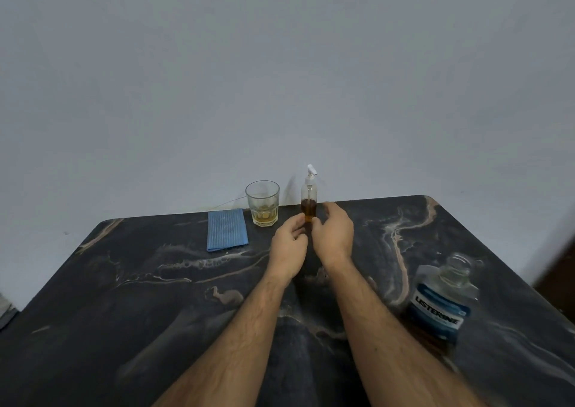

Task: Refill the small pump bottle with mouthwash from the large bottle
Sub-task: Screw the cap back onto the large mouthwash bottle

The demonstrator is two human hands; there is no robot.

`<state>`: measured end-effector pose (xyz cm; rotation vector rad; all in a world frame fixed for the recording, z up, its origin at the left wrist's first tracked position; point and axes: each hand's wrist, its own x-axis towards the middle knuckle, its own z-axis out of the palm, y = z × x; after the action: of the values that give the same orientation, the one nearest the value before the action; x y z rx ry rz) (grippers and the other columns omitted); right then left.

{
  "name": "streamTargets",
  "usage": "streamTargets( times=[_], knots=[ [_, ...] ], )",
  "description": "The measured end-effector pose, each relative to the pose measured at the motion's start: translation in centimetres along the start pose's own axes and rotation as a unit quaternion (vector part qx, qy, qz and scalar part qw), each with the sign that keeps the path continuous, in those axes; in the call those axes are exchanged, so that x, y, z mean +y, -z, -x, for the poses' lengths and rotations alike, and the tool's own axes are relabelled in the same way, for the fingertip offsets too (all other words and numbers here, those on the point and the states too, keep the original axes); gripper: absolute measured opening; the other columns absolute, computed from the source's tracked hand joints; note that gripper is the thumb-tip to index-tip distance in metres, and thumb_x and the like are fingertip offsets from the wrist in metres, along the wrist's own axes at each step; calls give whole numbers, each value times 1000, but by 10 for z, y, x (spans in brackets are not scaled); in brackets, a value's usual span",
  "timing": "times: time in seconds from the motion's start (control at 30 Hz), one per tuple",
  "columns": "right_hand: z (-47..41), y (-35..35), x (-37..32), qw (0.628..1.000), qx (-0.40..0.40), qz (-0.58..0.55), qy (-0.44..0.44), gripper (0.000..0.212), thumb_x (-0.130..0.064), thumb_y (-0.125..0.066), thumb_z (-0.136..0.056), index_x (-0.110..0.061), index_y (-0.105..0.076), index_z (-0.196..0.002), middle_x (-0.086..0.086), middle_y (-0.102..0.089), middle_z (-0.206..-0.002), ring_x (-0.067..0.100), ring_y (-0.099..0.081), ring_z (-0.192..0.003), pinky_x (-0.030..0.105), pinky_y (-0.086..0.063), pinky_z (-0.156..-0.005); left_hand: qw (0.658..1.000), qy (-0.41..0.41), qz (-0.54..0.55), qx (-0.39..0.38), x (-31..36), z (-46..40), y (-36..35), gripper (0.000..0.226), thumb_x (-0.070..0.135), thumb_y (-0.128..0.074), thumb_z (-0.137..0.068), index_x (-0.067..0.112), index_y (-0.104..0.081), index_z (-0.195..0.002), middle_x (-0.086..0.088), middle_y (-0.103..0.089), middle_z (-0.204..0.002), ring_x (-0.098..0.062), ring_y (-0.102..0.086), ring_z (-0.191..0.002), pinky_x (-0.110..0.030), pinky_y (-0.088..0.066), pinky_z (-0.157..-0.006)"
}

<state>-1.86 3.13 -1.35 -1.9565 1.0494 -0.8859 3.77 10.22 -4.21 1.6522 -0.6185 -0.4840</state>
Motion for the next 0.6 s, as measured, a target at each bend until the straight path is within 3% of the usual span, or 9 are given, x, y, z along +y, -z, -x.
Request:
streamTargets(
  times=[0.13, 0.2, 0.27, 0.33, 0.43, 0.53, 0.6],
  knots=[
    [41, 23, 1, 1000, -11, -20, 8, 36, -9, -59, -95, -16, -59, -130, 2, -60, -131, 15, -57, -120, 25, -44, -97, 1000, -16, -10, -12, 12, 42, -1, 44, 3, -53, -97, 17, -54, -139, 3, -61, -135, -7, -57, -123, -26, -48, -104],
    [61, 35, 5, 1000, -14, -13, 23, 38, -10, -59, -95, -16, -58, -133, 2, -61, -132, 15, -57, -120, 32, -48, -103, 999, -30, -20, -16, 16, 63, -2, 43, 4, -53, -97, 16, -55, -138, 4, -62, -132, -5, -58, -117, -12, -50, -86],
    [80, 48, 10, 999, -14, -9, 41, 37, -10, -58, -96, -15, -59, -132, 2, -62, -129, 14, -59, -117, 34, -50, -102, 999, -39, -25, -24, 18, 83, -4, 42, 3, -52, -98, 15, -55, -137, 6, -63, -126, -2, -59, -112, -7, -49, -74],
    [98, 64, 13, 999, -9, -7, 50, 35, -11, -58, -96, -16, -60, -130, 1, -64, -127, 11, -60, -114, 33, -51, -100, 998, -38, -21, -34, 20, 103, -6, 39, 4, -52, -98, 16, -57, -134, 8, -65, -121, -1, -61, -108, -9, -51, -76],
    [125, 89, 19, 998, 5, -28, 62, 32, -13, -59, -96, -18, -62, -127, -3, -65, -122, 4, -60, -106, 23, -52, -93, 998, -31, 0, -56, 18, 126, -12, 36, 5, -54, -97, 18, -61, -130, 4, -69, -120, -6, -66, -108, -23, -56, -89],
    [152, 117, 25, 991, 39, -74, 100, 18, -15, -63, -94, -25, -68, -107, -11, -68, -100, -1, -63, -91, 22, -56, -81, 995, -27, 17, -90, 17, 143, -24, 33, 8, -58, -95, 17, -63, -126, 1, -72, -114, -12, -69, -106, -39, -58, -93],
    [166, 133, 32, 983, 73, -115, 121, 17, -11, -65, -91, -27, -69, -93, -12, -69, -85, 1, -66, -82, 26, -57, -74, 992, -14, 29, -122, 21, 151, -34, 39, 10, -62, -93, 16, -59, -132, -2, -70, -121, -14, -67, -112, -42, -56, -96]
  ],
)
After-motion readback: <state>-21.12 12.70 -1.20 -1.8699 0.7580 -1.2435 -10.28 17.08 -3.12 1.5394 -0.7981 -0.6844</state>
